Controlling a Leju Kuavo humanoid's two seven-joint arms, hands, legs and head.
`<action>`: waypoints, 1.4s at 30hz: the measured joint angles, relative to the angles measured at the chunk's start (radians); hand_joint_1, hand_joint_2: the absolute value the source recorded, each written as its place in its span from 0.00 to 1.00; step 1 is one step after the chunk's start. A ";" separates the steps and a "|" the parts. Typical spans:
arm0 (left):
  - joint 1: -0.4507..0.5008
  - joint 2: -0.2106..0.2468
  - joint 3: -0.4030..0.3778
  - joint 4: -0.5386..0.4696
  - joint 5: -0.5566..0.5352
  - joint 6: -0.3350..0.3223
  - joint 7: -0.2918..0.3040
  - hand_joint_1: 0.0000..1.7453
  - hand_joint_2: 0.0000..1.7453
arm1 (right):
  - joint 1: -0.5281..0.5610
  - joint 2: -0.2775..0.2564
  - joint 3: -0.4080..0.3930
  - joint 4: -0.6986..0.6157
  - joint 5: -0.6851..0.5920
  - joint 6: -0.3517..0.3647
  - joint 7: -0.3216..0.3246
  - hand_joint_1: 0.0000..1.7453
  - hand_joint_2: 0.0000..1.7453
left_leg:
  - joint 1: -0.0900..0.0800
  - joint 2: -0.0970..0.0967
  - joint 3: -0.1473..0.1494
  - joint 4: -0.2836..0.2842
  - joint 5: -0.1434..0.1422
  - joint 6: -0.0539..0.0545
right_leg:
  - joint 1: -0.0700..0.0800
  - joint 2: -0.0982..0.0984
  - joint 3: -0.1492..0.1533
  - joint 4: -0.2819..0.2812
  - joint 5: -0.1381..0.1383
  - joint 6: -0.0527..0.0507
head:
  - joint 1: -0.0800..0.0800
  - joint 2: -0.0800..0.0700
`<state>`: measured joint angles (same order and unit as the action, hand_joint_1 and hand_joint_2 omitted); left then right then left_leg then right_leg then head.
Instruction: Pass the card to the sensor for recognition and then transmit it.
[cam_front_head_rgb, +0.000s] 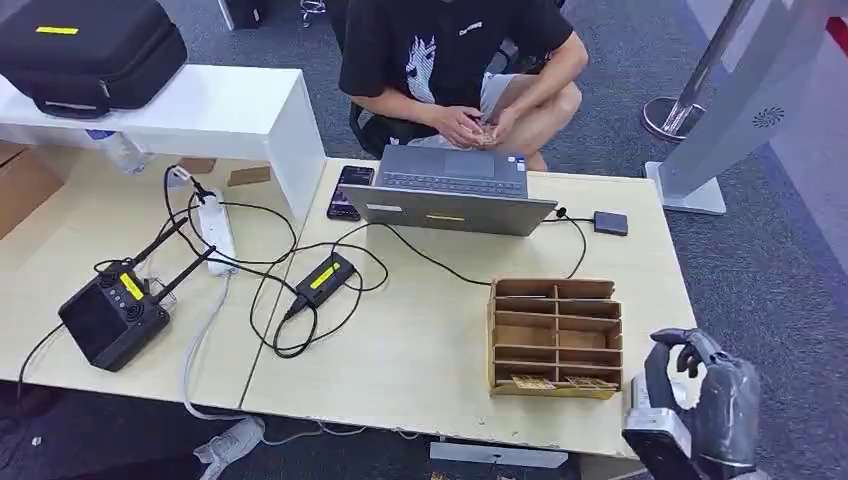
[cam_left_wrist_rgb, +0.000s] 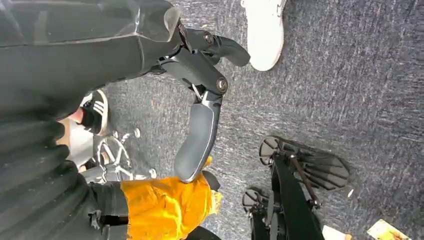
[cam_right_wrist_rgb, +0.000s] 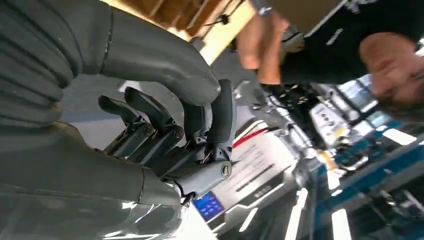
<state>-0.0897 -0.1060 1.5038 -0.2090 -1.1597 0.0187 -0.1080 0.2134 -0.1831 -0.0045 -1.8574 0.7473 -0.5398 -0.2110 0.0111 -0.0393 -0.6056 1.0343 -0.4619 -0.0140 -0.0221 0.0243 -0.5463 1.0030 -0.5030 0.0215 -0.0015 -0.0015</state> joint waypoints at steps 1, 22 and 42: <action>0.000 0.000 0.000 0.000 0.000 0.000 0.000 0.00 1.00 | -0.006 -0.002 0.011 -0.002 0.002 0.000 0.000 1.00 1.00 | 0.000 0.000 0.000 0.000 0.000 0.000 | 0.000 0.000 0.000 0.000 0.000 0.000 | 0.000 0.000; -0.001 0.008 -0.001 0.000 -0.014 -0.010 0.000 0.00 1.00 | -0.073 -0.079 0.167 -0.017 -0.032 0.004 0.030 1.00 1.00 | 0.000 0.000 0.000 0.000 0.000 0.000 | 0.000 0.000 0.000 0.000 0.000 0.000 | 0.000 0.000; -0.001 0.008 -0.001 0.000 -0.012 -0.009 0.001 0.00 1.00 | -0.047 -0.093 0.172 -0.026 -0.098 0.001 0.019 0.00 1.00 | 0.000 0.000 0.000 0.000 0.000 0.000 | 0.000 0.000 0.000 0.000 0.000 0.000 | 0.000 0.000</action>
<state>-0.0904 -0.0977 1.5026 -0.2090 -1.1715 0.0099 -0.1072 0.1661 -0.2758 0.1671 -1.8830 0.6489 -0.5386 -0.1919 0.0111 -0.0391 -0.6057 1.0343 -0.4620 -0.0140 -0.0221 0.0242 -0.5466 1.0031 -0.5031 0.0215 -0.0019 -0.0015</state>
